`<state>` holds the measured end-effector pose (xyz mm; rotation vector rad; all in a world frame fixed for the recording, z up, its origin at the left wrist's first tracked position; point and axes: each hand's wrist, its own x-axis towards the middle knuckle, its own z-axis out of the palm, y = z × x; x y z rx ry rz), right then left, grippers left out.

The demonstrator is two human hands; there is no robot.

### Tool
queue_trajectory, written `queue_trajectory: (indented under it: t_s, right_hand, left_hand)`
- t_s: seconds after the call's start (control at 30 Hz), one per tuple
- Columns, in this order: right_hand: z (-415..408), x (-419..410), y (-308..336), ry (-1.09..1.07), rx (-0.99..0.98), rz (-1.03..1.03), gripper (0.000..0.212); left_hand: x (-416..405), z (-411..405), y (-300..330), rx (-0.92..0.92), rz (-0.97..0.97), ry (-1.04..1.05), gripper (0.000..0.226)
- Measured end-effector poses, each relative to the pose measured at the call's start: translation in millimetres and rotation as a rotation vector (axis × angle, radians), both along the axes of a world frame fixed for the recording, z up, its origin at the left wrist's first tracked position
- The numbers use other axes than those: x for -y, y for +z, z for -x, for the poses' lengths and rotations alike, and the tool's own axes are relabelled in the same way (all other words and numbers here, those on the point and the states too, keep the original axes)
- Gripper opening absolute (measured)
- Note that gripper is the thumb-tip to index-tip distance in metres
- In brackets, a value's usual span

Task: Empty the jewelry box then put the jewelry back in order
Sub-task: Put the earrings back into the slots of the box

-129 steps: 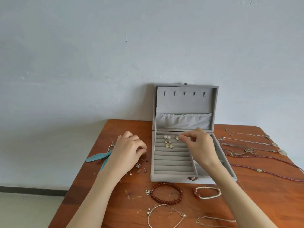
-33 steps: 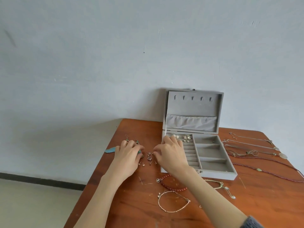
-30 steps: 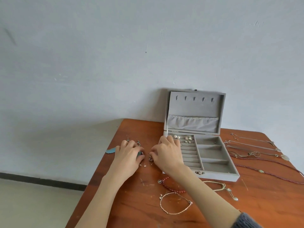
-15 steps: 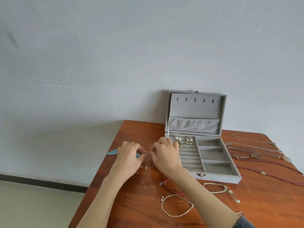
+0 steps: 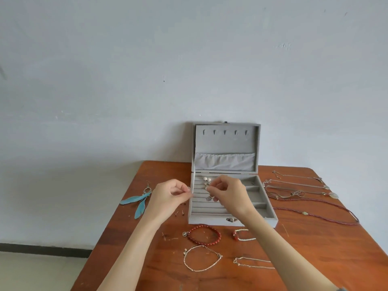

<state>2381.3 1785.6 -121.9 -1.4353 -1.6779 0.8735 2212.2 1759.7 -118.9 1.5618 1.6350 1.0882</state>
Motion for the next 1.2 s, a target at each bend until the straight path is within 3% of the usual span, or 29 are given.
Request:
queue_trajectory:
  t_s: [0.17, 0.33, 0.47, 0.57, 0.67, 0.93, 1.2]
  right_hand:
    - [-27.3, 0.8, -3.0, -0.036, -0.137, 0.079, 0.006]
    - [-38.7, -3.5, -13.4, -0.082, -0.203, 0.08, 0.007]
    - [-47.0, -12.6, -15.4, -0.05, -0.299, 0.145, 0.006]
    - [-50.2, -21.5, -13.4, -0.015, -0.351, 0.19, 0.01]
    - [-50.4, -29.1, -12.8, 0.017, -0.366, 0.21, 0.012]
    - [-49.1, -30.6, -4.5, 0.088, -0.211, 0.153, 0.012]
    - [-39.0, -34.9, -6.5, 0.115, 0.207, 0.171, 0.007]
  left_hand:
    - [-6.8, -25.1, -1.7, -0.109, -0.007, -0.089, 0.011]
    - [-20.7, -49.6, -6.4, -0.195, -0.089, -0.036, 0.017]
    - [-33.5, -62.0, -13.3, -0.222, -0.159, -0.034, 0.029]
    - [-46.5, -63.3, -17.1, -0.229, -0.161, -0.101, 0.017]
    - [-56.3, -59.5, -21.2, -0.186, -0.137, -0.128, 0.02]
    - [-59.7, -47.8, -22.5, -0.094, -0.117, -0.113, 0.017]
    - [-61.2, -47.2, -24.5, -0.088, -0.127, -0.021, 0.01]
